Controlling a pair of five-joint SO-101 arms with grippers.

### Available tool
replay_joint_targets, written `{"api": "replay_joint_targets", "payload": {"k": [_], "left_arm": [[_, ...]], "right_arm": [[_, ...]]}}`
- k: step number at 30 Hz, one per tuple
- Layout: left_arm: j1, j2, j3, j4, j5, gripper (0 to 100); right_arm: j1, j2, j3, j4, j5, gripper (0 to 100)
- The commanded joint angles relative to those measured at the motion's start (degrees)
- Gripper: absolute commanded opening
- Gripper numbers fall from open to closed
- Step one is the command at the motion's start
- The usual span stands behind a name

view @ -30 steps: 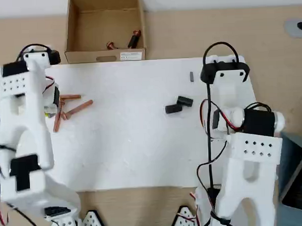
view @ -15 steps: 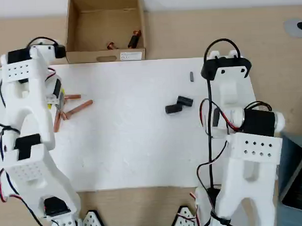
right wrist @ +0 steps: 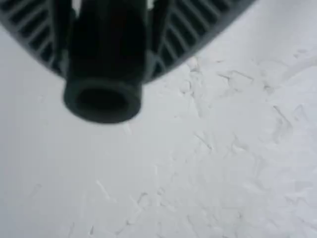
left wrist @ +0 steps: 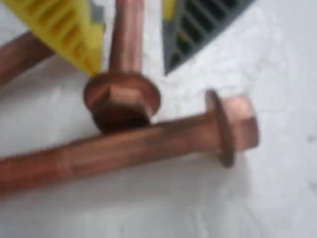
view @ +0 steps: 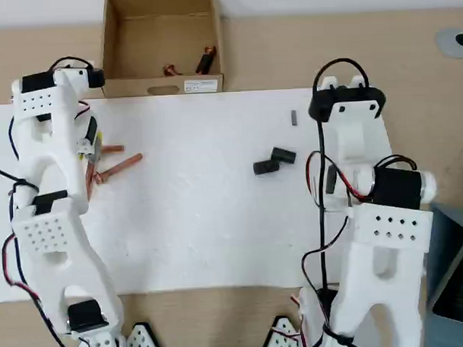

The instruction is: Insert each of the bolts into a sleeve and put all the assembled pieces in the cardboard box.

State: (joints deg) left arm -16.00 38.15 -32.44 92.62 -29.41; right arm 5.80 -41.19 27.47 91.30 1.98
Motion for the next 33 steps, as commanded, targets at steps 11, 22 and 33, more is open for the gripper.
{"api": "replay_joint_targets", "payload": {"k": [11,22,33], "left_arm": [[0.35,5.14,-4.92,1.23,-0.26,9],[0.35,12.0,-5.36,2.29,-0.18,1],[0.79,-1.54,-4.92,7.82,0.0,1]], "right_arm": [[0.22,-1.19,0.13,-1.85,-0.18,1.0],[0.22,-1.27,0.13,-1.85,-0.18,1.0],[0.22,-1.54,-3.74,-1.05,-0.18,1.0]]}}
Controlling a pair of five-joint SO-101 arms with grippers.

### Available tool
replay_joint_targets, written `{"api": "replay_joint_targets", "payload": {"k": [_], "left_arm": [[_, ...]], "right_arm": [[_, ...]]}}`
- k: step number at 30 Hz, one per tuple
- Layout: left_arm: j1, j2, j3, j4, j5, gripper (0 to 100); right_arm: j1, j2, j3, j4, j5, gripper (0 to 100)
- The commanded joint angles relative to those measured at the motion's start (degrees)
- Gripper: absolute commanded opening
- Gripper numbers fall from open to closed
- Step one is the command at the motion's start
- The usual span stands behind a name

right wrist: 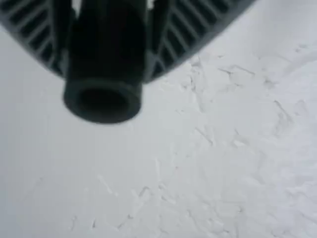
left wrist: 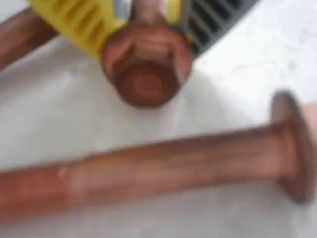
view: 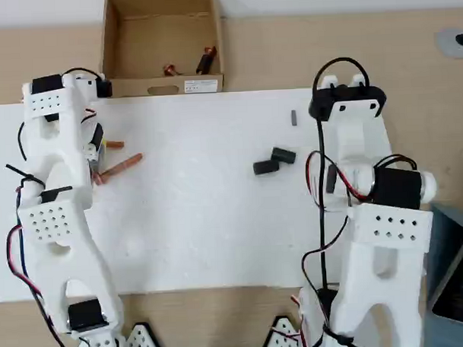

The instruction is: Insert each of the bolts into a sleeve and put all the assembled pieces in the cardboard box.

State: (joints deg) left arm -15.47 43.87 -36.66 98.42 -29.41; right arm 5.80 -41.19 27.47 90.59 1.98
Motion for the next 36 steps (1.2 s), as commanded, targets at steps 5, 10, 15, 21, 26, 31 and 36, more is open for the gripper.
{"api": "replay_joint_targets", "payload": {"k": [5,10,15,21,26,31,36], "left_arm": [[-0.18,-18.51,4.92,2.02,4.13,1],[1.05,-30.9,12.57,2.02,11.34,1],[3.08,-43.3,21.45,2.02,12.31,1],[7.74,-59.56,32.62,1.93,12.57,1],[10.02,-71.69,41.23,0.0,17.05,1],[10.02,-81.36,51.16,-5.27,22.68,1],[10.11,-90.77,63.38,-13.45,28.4,1]], "right_arm": [[0.22,-1.54,-9.01,2.64,-0.18,1.0],[0.31,-1.54,-10.59,5.63,-0.18,1.0],[0.31,-1.63,-10.68,7.91,-0.18,1.0],[0.31,-6.9,-10.24,8.09,-0.26,0.9],[0.31,-11.91,-5.58,7.12,0.62,0.9],[0.31,-16.66,2.42,3.52,0.26,0.9],[0.31,-22.9,11.12,-4.22,0.18,0.9]]}}
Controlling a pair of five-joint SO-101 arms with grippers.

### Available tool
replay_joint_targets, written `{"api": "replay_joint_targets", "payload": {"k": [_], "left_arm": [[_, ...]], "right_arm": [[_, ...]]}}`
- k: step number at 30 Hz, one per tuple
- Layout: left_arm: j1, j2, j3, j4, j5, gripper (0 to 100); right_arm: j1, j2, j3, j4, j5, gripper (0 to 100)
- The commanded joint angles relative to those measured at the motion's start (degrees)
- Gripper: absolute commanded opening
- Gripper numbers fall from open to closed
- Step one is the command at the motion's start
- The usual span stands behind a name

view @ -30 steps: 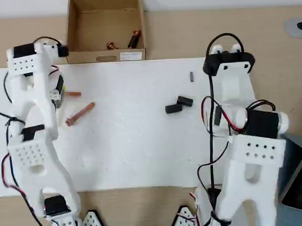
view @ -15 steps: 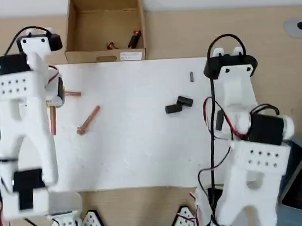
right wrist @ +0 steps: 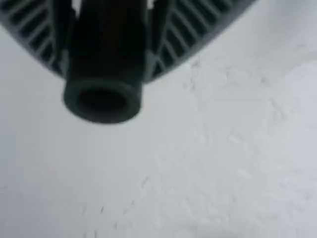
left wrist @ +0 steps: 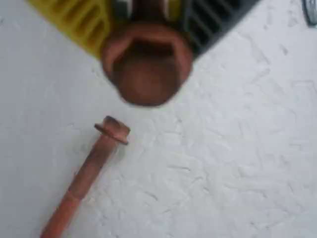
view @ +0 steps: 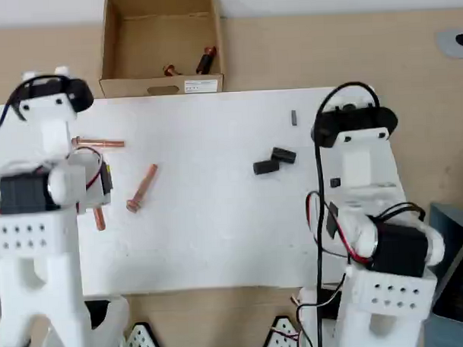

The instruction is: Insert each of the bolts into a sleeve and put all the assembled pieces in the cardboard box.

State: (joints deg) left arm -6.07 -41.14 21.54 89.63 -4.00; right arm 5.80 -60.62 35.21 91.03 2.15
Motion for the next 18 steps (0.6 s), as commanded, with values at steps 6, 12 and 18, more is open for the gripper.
{"api": "replay_joint_targets", "payload": {"k": [6,12,18], "left_arm": [[0.7,-18.07,19.43,-15.82,10.73,1],[0.79,-29.23,30.59,-22.15,14.68,1],[5.01,-38.81,36.92,-23.3,20.31,0]], "right_arm": [[-3.47,-12.35,16.22,-15.91,-0.09,0.9],[-13.85,-21.05,26.42,-22.77,-0.18,0.9],[-20.79,-26.77,33.36,-28.92,-4.75,0.9]]}}
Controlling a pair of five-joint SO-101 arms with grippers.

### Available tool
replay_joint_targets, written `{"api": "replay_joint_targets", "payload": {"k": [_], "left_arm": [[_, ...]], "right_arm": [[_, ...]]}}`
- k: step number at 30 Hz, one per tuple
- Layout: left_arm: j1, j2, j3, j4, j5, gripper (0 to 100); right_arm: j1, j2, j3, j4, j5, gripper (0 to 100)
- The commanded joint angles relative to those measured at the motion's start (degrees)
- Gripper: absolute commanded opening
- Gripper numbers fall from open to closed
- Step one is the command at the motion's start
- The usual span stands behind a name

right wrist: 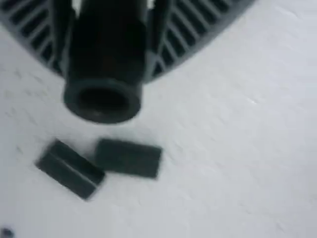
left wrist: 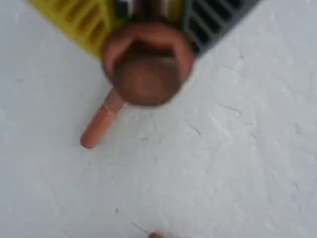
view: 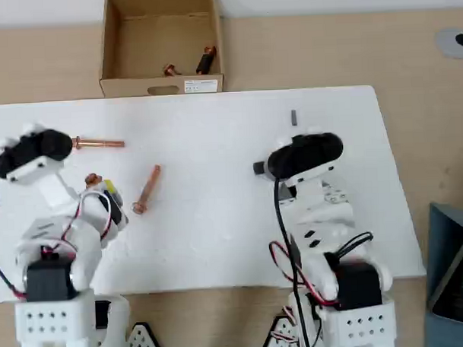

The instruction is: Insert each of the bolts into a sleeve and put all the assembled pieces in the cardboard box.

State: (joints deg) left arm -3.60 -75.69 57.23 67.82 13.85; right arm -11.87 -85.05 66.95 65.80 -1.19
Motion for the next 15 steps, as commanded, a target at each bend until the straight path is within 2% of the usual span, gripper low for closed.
{"api": "replay_joint_targets", "payload": {"k": [1,8,15], "left_arm": [[3.69,-5.85,2.2,-1.76,3.52,0],[12.75,-17.1,6.42,-1.85,8.44,0],[16.44,-26.77,8.44,-6.95,9.32,0]], "right_arm": [[-4.35,-2.95,2.59,-4.92,-1.41,0.9],[-12.35,-6.11,7.87,-10.81,-1.14,0.9],[-18.86,-11.91,12.26,-12.57,-0.97,0.9]]}}
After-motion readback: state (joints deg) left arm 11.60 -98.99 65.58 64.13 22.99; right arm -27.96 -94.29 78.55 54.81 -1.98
